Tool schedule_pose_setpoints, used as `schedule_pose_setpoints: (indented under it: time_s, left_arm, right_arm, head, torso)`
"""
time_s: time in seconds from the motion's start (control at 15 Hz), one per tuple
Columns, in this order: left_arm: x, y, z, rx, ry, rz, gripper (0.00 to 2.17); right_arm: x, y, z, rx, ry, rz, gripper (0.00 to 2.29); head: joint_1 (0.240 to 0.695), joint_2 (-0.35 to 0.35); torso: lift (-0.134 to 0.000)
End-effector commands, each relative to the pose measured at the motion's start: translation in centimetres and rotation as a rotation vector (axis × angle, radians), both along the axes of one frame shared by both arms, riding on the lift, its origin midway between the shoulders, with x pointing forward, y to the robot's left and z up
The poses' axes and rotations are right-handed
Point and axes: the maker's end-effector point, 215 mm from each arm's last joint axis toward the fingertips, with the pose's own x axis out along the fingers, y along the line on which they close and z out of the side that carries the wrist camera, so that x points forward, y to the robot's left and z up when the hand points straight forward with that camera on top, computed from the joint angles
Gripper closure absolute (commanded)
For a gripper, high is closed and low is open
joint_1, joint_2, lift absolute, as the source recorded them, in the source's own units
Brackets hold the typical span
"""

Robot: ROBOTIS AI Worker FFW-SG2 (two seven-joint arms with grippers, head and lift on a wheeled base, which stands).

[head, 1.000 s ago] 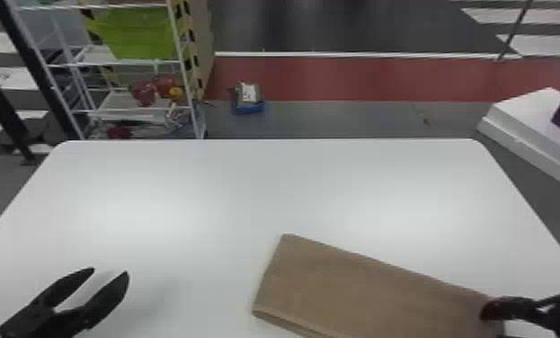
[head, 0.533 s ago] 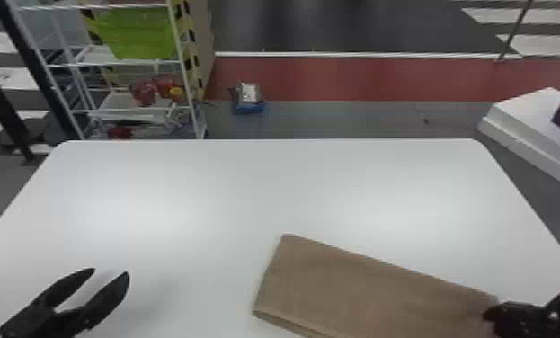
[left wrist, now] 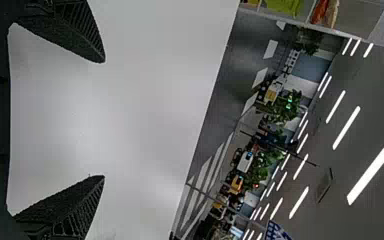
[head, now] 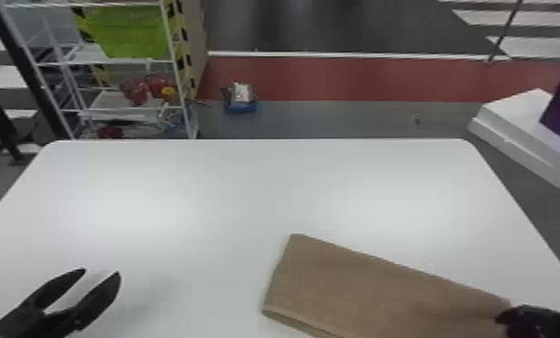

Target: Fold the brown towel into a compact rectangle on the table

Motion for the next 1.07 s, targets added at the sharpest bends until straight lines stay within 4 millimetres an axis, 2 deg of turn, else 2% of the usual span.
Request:
schedule_pose_setpoints:
  time_s: [0.0,0.07,0.13,0.27,0.33,0.4,0.53,0.6,0.73,0.8,0.87,1.0]
  left_arm:
    - [0.0,-0.3,-0.1,-0.003,0.001,-0.003,0.05]
    - [0.0,-0.3,-0.1,-0.002,0.001,-0.003,0.05]
    - [0.0,-0.3,-0.1,-0.002,0.001,-0.003,0.05]
    - [0.0,-0.2,0.1,0.001,-0.001,-0.004,0.05]
    - [-0.1,-0.1,0.0,0.002,0.0,-0.001,0.05]
    - [-0.2,0.1,-0.1,0.002,0.003,0.002,0.05]
    - [-0.1,0.1,-0.1,0.002,-0.002,0.004,0.05]
    - [0.1,0.0,-0.1,0.003,-0.007,0.001,0.05]
    - [0.3,-0.4,-0.1,0.004,-0.007,-0.004,0.05]
    - [0.3,-0.5,-0.2,0.007,-0.004,-0.006,0.05]
    - [0.4,-0.6,-0.1,0.008,-0.005,-0.007,0.05]
    - [0.4,-0.7,-0.1,0.008,-0.006,-0.01,0.05]
  right_arm:
    - [-1.0,0.7,-3.6,-0.029,0.07,0.054,1.29]
    - [-0.4,1.6,-3.3,-0.008,0.058,0.065,1.29]
    - [0.7,2.0,-2.2,0.021,0.03,0.056,1.29]
    - [3.3,1.7,2.9,0.076,-0.082,0.02,1.29]
    - [3.5,1.7,5.6,0.095,-0.136,0.016,1.29]
    - [2.6,1.3,7.6,0.098,-0.171,0.015,1.29]
    - [0.4,0.0,6.0,0.047,-0.126,0.012,1.29]
    - [-0.4,-1.0,4.5,0.023,-0.092,0.004,1.29]
    - [-1.0,-2.2,2.9,0.008,-0.063,0.002,1.29]
    - [-0.4,-2.6,2.8,0.007,-0.072,0.009,1.29]
    - [0.2,-2.7,2.8,0.016,-0.078,0.002,1.29]
    - [0.3,-1.0,2.4,0.047,-0.069,0.026,1.29]
  head:
    - [0.695,-0.033]
    - [0.695,-0.037]
    - [0.695,-0.032]
    - [0.695,-0.016]
    - [0.695,-0.009]
    - [0.695,-0.008]
    - [0.695,-0.01]
    - [0.695,-0.014]
    - [0.695,-0.031]
    - [0.695,-0.045]
    - [0.695,-0.07]
    - [0.695,-0.083]
  torso:
    - [-0.134]
    - [-0.134]
    - [-0.134]
    - [-0.134]
    - [-0.134]
    - [-0.134]
    - [-0.134]
    - [-0.134]
    - [-0.134]
    - [-0.134]
    - [-0.134]
    - [-0.134]
